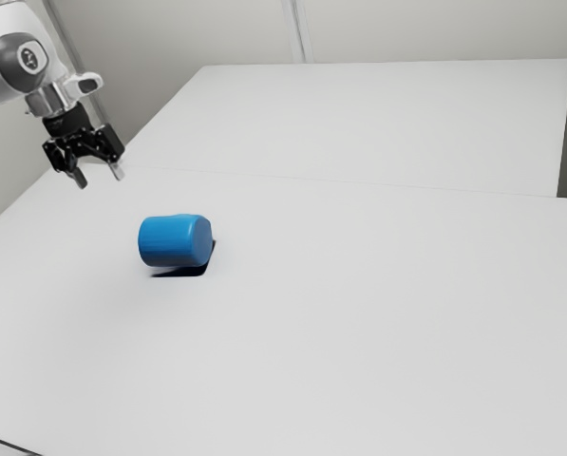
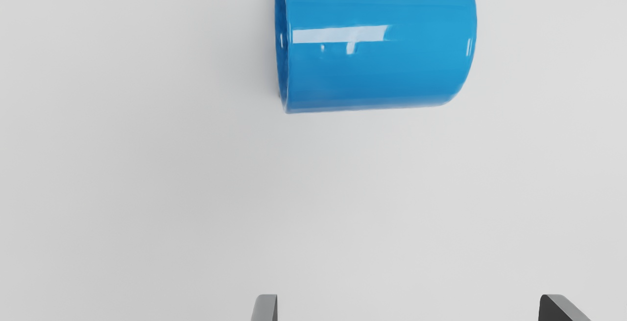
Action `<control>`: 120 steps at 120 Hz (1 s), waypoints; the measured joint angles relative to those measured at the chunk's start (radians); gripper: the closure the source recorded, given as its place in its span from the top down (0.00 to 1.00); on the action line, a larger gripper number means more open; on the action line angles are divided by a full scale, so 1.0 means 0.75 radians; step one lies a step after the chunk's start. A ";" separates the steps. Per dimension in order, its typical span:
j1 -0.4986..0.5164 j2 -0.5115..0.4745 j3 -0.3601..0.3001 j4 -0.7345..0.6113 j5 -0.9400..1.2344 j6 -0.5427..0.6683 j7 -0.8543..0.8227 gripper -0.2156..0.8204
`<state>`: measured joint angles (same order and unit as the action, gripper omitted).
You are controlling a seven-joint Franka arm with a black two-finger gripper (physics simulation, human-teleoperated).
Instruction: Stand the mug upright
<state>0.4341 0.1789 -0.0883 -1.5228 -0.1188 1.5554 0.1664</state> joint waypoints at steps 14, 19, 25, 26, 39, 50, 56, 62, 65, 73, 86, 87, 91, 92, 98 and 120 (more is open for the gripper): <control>0.051 0.051 0.003 0.001 -0.051 0.038 0.072 0.77; 0.067 0.066 0.003 0.000 -0.067 0.052 0.098 0.77; 0.083 0.085 0.004 -0.001 -0.091 0.069 0.129 0.77; 0.086 0.088 0.004 -0.001 -0.095 0.071 0.134 0.77; 0.112 0.125 0.005 -0.003 -0.145 0.107 0.199 0.77; 0.132 0.169 0.005 -0.006 -0.190 0.137 0.252 0.77; 0.143 0.195 0.005 -0.009 -0.216 0.155 0.280 0.77; 0.149 0.215 0.005 -0.010 -0.243 0.170 0.308 0.77; 0.154 0.226 0.005 -0.010 -0.258 0.177 0.321 0.77; 0.168 0.252 0.005 -0.013 -0.303 0.193 0.357 0.77; 0.183 0.284 0.005 -0.022 -0.378 0.215 0.411 0.77; 0.184 0.286 0.005 -0.022 -0.383 0.217 0.415 0.77; 0.186 0.295 0.005 -0.023 -0.405 0.221 0.430 0.77; 0.186 0.297 0.005 -0.024 -0.410 0.222 0.433 0.77; 0.190 0.305 0.005 -0.034 -0.442 0.231 0.454 0.77; 0.208 0.352 0.006 -0.053 -0.542 0.262 0.519 0.76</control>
<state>0.5898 0.4431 -0.0838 -1.5625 -0.5251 1.7520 0.5554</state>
